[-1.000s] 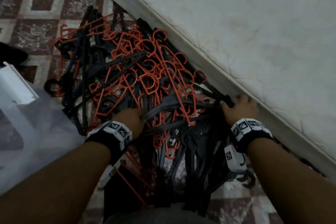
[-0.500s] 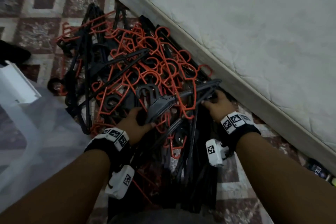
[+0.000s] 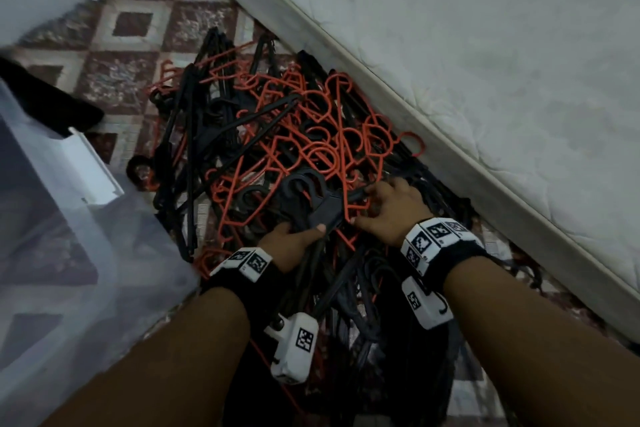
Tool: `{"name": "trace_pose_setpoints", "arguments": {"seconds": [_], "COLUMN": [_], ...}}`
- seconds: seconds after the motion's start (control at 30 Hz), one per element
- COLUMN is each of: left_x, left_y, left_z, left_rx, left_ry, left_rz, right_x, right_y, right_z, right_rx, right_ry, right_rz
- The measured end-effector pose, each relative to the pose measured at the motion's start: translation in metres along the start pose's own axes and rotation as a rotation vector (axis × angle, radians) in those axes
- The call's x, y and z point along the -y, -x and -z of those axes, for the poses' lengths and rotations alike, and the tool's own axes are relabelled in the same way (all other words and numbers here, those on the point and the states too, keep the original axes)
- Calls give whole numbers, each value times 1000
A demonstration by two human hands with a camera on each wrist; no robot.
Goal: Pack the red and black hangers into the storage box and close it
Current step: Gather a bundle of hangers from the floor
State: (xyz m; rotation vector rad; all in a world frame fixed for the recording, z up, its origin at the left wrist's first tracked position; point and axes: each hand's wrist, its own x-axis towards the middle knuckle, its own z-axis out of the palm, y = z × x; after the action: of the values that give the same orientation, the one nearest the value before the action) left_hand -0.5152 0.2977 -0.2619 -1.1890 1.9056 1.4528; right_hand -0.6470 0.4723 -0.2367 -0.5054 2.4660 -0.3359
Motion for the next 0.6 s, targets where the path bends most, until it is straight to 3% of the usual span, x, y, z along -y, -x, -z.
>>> {"name": "trace_pose_setpoints", "arguments": {"seconds": [0.1,0.17,0.27,0.37,0.5,0.6], "left_x": [0,-3,-10,-13,-8,-3], "left_y": [5,11,20,20,19,17], "left_z": [0,-6,-19,-24,-12,-2], "left_rx": [45,141,242,150,149,85], "left_ry": [90,178,398,667,574,105], "left_rz": [-85,-115,-85,-7,-79,-326], "right_x": [12,20,28,30,25,21], "right_y": [-2,-6,-14,-20,-20,-21], "right_z": [3,4,6,5,0,-3], "right_rx": [-145,-159,-93,65,138,-41], "right_ry": [-36,-25,0,159,21,-250], "right_rz": [82,102,7,-35,-58,-125]}}
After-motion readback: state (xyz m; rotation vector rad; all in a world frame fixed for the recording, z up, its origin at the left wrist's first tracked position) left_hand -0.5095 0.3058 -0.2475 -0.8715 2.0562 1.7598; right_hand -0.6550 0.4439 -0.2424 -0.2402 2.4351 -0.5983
